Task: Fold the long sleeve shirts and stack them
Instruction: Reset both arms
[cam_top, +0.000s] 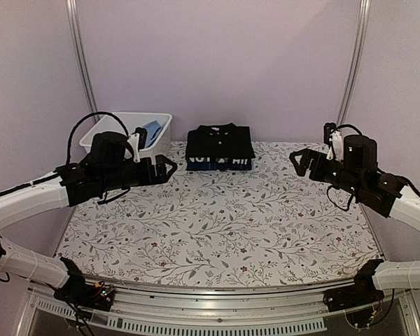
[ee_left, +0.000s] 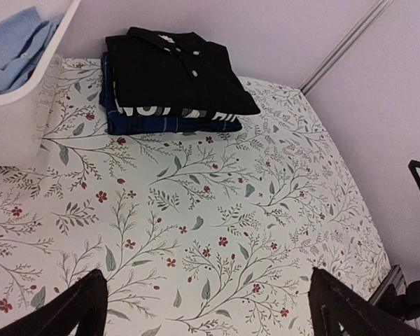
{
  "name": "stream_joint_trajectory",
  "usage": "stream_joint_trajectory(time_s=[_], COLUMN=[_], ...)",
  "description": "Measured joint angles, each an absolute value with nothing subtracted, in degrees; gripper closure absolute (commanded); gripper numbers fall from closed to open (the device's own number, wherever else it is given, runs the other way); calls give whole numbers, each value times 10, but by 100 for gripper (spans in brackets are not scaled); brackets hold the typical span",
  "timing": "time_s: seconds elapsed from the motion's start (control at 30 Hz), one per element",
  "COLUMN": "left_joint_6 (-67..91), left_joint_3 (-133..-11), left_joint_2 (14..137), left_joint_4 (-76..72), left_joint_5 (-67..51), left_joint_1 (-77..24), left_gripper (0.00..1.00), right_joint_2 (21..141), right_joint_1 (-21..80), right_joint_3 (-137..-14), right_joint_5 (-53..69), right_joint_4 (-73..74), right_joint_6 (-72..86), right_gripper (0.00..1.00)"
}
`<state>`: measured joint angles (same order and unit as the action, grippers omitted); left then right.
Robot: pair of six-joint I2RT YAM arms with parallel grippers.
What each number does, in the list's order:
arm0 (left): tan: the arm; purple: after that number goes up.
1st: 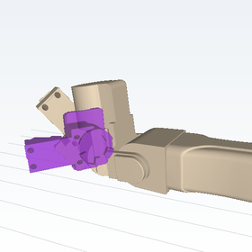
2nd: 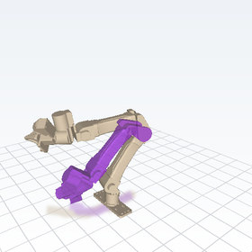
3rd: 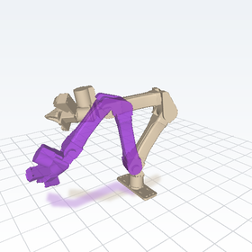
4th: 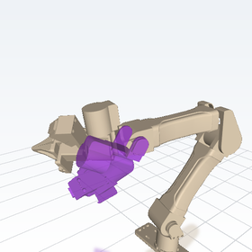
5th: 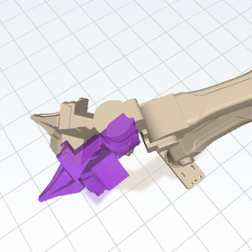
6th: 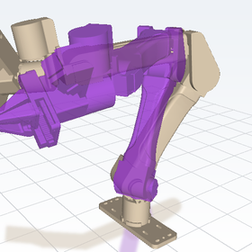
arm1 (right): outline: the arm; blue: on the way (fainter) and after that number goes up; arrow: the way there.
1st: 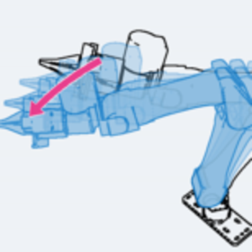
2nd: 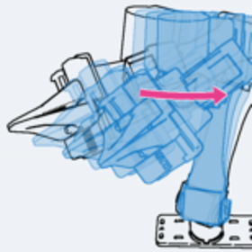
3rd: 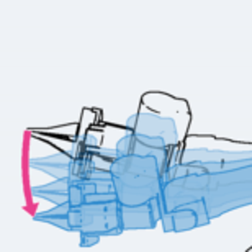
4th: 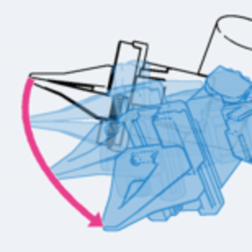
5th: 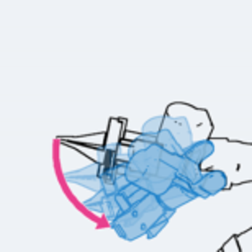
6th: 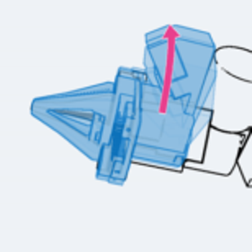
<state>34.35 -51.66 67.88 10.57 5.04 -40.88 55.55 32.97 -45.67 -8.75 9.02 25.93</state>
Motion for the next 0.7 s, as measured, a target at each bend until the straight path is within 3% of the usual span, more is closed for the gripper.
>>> stream_joint_trajectory(time_s=[0.7], left_joint_6=[343], left_joint_3=[-516], left_joint_2=[671], left_joint_4=[106], left_joint_5=[50], left_joint_1=[-409], left_gripper=[0], right_joint_2=[555], right_joint_1=[330], right_joint_3=[-457], right_joint_5=[-88], right_joint_4=[90], right_joint_6=[260], right_gripper=[1])
